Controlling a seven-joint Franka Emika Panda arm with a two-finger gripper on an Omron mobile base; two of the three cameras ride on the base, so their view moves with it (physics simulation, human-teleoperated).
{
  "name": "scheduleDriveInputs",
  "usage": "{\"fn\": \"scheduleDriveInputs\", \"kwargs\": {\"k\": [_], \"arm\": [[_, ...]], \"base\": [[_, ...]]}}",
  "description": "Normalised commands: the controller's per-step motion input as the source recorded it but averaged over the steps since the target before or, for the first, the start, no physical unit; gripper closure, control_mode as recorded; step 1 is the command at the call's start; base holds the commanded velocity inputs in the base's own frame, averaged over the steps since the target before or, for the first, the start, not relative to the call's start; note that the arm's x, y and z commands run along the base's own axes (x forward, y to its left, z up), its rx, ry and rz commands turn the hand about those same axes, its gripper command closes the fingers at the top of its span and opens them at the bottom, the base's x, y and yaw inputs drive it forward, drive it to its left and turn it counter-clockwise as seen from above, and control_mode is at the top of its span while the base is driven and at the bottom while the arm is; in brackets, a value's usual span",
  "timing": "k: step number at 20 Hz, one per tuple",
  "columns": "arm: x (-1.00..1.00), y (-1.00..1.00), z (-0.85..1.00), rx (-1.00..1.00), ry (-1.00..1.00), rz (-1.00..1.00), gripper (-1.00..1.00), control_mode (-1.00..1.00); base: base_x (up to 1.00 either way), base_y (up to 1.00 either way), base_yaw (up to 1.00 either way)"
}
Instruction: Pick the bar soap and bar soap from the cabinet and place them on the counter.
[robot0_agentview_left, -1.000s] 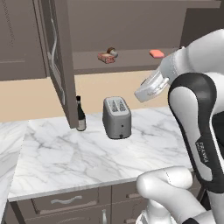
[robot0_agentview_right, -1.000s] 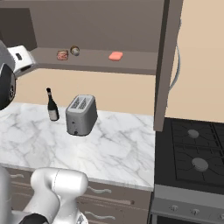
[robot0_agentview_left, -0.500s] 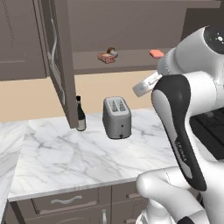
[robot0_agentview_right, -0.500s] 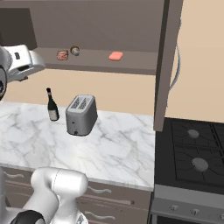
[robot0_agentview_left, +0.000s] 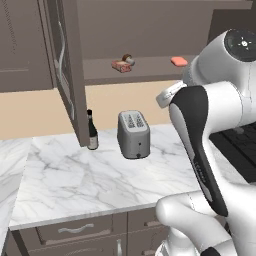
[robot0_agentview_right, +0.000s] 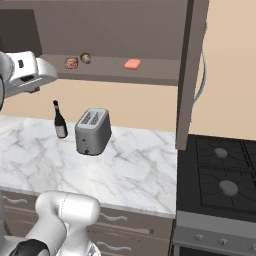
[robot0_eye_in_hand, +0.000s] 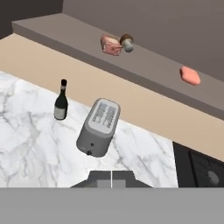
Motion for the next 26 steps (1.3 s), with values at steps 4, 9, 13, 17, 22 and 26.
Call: {"fn": "scheduleDriveInputs", "kwargs": {"k": [4, 9, 13, 17, 22, 26], "arm": [[0.0, -0.22, 0.0, 0.0, 0.02, -0.03, 1.0, -1.0], [0.0, -0.2, 0.0, 0.0, 0.01, 0.0, 1.0, -1.0], [0.0, -0.07, -0.01, 0.0, 0.0, -0.01, -1.0, -1.0], [0.0, -0.14, 0.0, 0.0, 0.0, 0.0, -1.0, -1.0], [0.01, -0.04, 0.0, 0.0, 0.0, -0.03, -1.0, -1.0], [0.14, 0.0, 0.0, 0.0, 0.0, -0.06, -1.0, -1.0]], "base": [[0.0, 0.0, 0.0], [0.0, 0.0, 0.0], [0.0, 0.0, 0.0], [0.0, 0.0, 0.0], [0.0, 0.0, 0.0], [0.0, 0.0, 0.0]]}}
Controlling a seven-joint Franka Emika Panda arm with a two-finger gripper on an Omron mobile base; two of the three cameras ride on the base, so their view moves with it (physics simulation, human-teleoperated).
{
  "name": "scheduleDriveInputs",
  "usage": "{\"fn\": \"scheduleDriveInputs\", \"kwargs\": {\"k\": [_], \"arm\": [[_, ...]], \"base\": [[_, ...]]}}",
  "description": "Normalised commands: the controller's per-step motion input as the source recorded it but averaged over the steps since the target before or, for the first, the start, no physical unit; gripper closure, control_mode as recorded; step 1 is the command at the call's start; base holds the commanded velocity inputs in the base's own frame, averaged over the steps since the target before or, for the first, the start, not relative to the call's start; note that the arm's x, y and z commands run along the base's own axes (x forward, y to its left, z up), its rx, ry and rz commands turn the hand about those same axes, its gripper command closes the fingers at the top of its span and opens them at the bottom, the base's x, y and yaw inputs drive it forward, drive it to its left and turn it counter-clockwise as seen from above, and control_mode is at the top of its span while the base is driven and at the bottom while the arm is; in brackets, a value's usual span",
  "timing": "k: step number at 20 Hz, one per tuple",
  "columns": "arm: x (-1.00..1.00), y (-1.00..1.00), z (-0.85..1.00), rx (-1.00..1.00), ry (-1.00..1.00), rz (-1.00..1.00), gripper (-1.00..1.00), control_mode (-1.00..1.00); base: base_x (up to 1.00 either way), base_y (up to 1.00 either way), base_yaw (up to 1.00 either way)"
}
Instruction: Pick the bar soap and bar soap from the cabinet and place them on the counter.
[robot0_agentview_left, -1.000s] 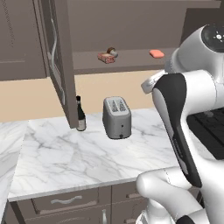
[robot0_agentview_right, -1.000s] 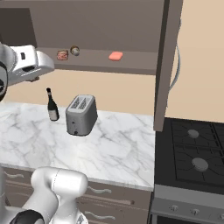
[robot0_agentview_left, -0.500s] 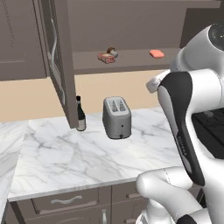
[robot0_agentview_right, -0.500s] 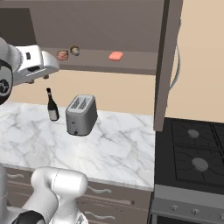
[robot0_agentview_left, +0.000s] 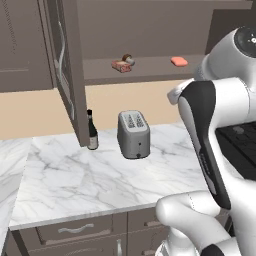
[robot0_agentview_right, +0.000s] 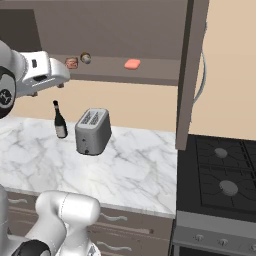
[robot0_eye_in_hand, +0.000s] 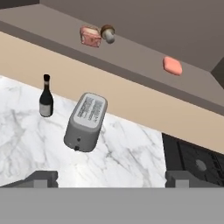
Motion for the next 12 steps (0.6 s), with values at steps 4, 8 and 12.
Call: {"fn": "scheduleDriveInputs", "kwargs": {"k": [4, 8, 12], "arm": [[0.14, 0.0, 0.0, 0.0, 0.0, -0.05, -1.0, -1.0], [0.23, 0.0, -0.02, 0.0, 0.0, -0.05, -1.0, -1.0], [0.24, 0.0, -0.02, 0.0, 0.0, -0.01, -1.0, -1.0]], "base": [[0.0, 0.0, 0.0], [0.0, 0.0, 0.0], [0.0, 0.0, 0.0]]}}
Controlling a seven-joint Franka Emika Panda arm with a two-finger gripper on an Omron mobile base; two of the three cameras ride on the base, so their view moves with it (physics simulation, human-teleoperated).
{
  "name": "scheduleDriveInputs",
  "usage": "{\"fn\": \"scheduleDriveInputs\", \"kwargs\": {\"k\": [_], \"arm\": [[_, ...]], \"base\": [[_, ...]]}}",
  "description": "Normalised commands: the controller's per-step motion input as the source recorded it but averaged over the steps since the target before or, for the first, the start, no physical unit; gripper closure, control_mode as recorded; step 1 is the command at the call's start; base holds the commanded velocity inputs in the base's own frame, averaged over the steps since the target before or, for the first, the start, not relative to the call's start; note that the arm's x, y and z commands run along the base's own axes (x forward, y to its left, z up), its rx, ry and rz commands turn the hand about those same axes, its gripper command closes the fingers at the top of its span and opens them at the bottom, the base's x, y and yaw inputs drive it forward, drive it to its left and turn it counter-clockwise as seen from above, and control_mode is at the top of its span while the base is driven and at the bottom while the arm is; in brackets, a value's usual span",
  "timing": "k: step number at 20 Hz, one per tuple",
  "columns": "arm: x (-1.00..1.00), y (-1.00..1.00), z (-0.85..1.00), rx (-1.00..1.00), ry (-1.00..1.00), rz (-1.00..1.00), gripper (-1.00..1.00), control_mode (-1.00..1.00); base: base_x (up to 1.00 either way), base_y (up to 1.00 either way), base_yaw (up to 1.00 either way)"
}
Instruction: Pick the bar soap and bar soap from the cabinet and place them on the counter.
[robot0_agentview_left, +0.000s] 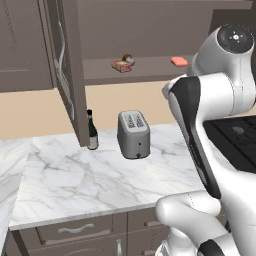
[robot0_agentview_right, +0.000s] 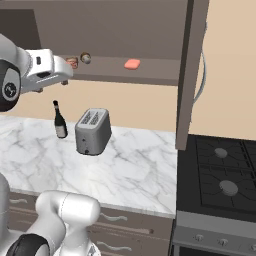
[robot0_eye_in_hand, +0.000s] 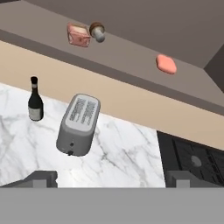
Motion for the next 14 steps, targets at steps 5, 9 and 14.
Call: {"fn": "scheduleDriveInputs", "kwargs": {"k": [5, 9, 14], "arm": [[0.2, 0.0, 0.0, 0.01, 0.0, 0.0, -1.0, -1.0], [0.2, 0.01, -0.02, 0.0, 0.0, 0.0, -1.0, -1.0], [0.17, 0.06, -0.06, 0.0, -0.03, 0.0, -1.0, -1.0]], "base": [[0.0, 0.0, 0.0], [0.0, 0.0, 0.0], [0.0, 0.0, 0.0]]}}
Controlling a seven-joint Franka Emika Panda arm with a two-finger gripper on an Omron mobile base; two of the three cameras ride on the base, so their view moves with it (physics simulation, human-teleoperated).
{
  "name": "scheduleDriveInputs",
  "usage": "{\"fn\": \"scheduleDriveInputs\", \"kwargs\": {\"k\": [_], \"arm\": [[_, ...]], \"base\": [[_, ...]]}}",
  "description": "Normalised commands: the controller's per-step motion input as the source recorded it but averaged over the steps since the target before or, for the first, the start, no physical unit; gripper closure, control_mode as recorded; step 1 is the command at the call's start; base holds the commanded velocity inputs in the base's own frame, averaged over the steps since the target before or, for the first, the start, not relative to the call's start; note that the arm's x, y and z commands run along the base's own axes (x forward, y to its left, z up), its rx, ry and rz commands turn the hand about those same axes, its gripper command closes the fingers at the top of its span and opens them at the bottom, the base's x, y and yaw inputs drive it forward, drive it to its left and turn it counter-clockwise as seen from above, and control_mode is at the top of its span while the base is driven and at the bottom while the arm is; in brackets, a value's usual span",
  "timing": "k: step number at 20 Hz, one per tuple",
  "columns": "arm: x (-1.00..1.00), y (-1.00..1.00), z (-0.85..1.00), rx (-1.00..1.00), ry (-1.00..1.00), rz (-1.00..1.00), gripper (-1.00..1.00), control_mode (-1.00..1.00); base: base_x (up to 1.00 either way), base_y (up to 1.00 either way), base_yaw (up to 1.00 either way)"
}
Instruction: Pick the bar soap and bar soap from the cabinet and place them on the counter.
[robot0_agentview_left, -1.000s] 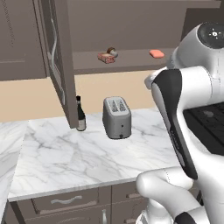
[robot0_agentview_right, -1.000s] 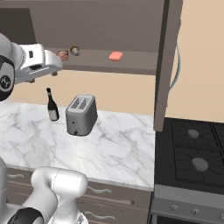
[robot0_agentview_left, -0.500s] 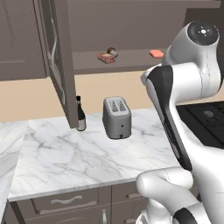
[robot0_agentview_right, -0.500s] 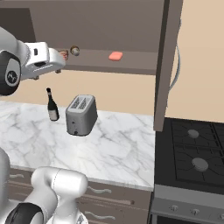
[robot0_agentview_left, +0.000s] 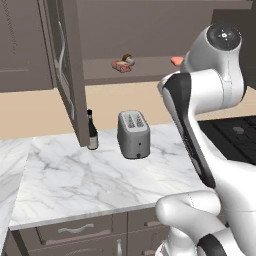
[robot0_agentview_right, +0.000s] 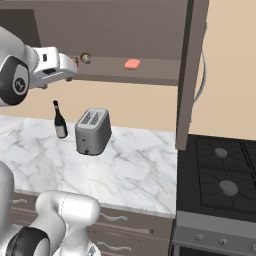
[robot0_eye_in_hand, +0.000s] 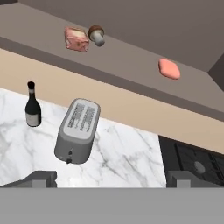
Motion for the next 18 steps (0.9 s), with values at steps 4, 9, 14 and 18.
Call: {"fn": "scheduleDriveInputs", "kwargs": {"k": [4, 9, 14, 18], "arm": [[0.13, 0.12, -0.1, 0.0, -0.07, 0.0, -1.0, -1.0], [0.14, 0.18, -0.06, 0.0, -0.04, 0.0, -1.0, -1.0], [0.2, 0.16, 0.0, 0.0, 0.0, 0.0, -1.0, -1.0], [0.25, 0.12, 0.02, 0.0, 0.01, 0.0, -1.0, -1.0]], "base": [[0.0, 0.0, 0.0], [0.0, 0.0, 0.0], [0.0, 0.0, 0.0], [0.0, 0.0, 0.0]]}}
